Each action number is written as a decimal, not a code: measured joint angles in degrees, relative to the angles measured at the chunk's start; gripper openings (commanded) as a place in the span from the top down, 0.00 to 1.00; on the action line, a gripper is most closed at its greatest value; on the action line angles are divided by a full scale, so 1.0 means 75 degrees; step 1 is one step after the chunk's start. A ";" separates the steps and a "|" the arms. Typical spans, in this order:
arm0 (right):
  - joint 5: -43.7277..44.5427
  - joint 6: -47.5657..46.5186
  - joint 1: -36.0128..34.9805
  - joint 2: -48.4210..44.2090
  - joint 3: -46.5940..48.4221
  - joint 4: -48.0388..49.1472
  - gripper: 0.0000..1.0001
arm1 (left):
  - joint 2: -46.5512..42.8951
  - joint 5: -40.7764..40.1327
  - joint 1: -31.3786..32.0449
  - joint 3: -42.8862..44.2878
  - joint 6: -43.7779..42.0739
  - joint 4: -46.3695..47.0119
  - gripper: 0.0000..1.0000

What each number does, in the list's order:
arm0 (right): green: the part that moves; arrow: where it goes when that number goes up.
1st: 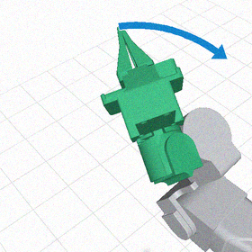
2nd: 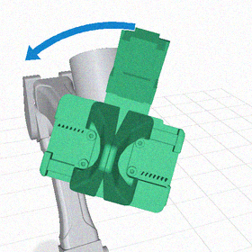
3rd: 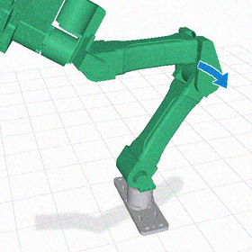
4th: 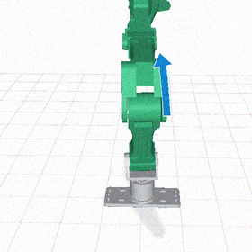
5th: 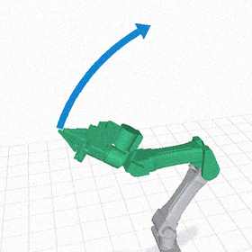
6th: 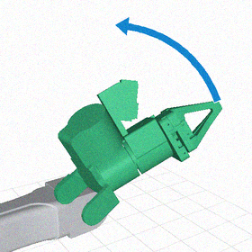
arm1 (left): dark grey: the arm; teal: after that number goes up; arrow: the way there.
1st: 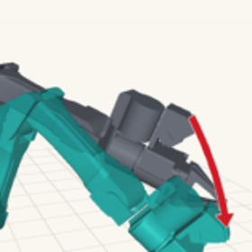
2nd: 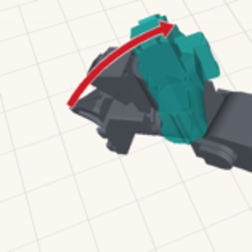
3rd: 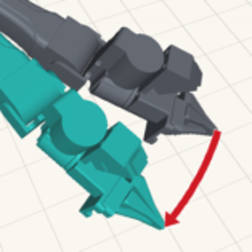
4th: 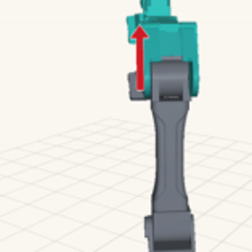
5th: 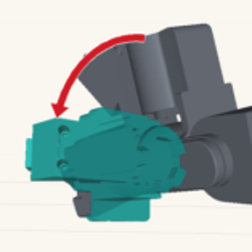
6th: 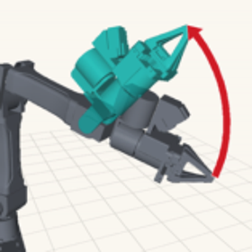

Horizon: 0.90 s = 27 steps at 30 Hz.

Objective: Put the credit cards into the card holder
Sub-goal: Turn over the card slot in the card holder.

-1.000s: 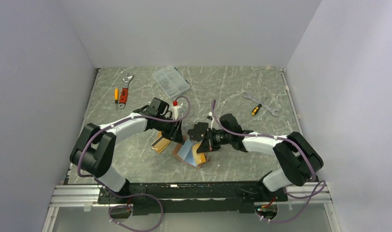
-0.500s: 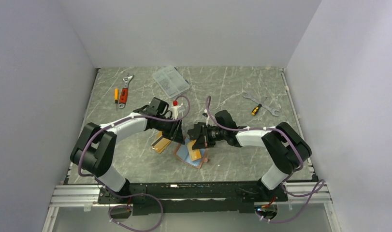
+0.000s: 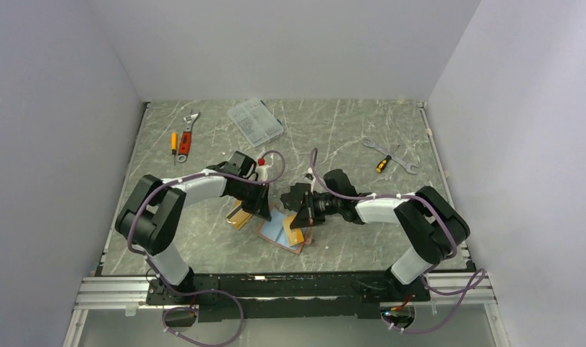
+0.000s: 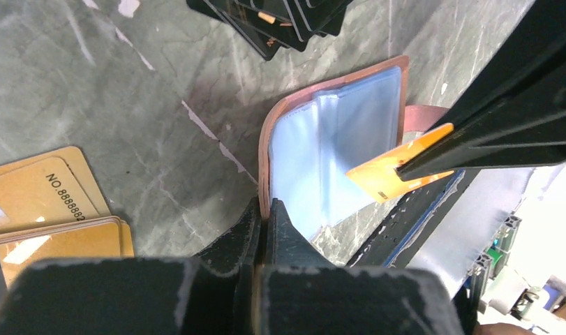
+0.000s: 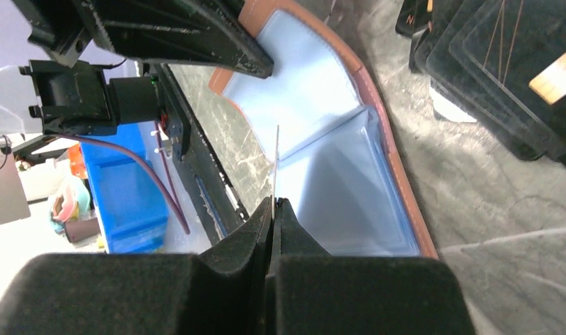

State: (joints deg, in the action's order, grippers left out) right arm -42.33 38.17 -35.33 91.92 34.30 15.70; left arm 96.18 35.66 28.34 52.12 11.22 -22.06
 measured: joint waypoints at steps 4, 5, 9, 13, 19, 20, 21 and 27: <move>-0.0023 0.0003 -0.0006 -0.0172 -0.0140 -0.0093 1.00 | 0.0154 0.0070 -0.0003 -0.0090 0.0469 0.0114 1.00; -0.0020 0.0020 -0.0023 -0.0169 -0.0140 -0.0093 1.00 | 0.0227 0.0134 -0.0003 -0.0111 0.0629 0.0189 1.00; 0.0064 0.0023 -0.0154 -0.0134 -0.0029 -0.0391 1.00 | 0.0487 0.0452 -0.0009 -0.0221 0.1107 0.0460 1.00; 0.0204 -0.0015 -0.0268 -0.0055 0.0216 -0.0705 1.00 | 0.0513 0.0778 -0.0023 -0.0423 0.1338 0.0807 0.96; 0.0318 -0.0204 -0.0306 0.0350 0.0522 -0.1122 1.00 | 0.0484 0.1064 -0.0067 -0.0688 0.1207 0.1139 0.56; 0.0326 -0.0242 -0.0318 0.0425 0.0522 -0.1198 1.00 | 0.0452 0.1070 -0.0085 -0.0720 0.1107 0.1125 0.54; 0.0321 -0.0268 -0.0335 0.0490 0.0513 -0.1306 1.00 | 0.0396 0.1122 -0.0108 -0.0740 0.1037 0.1087 0.54; 0.0408 -0.0271 -0.0510 0.0522 0.0382 -0.1358 1.00 | -0.0061 0.1145 -0.0309 -0.0737 0.0297 0.0801 0.54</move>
State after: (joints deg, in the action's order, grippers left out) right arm -39.27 36.14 -39.16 95.83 37.17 5.52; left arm 95.72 44.25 26.02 46.59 13.45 -16.05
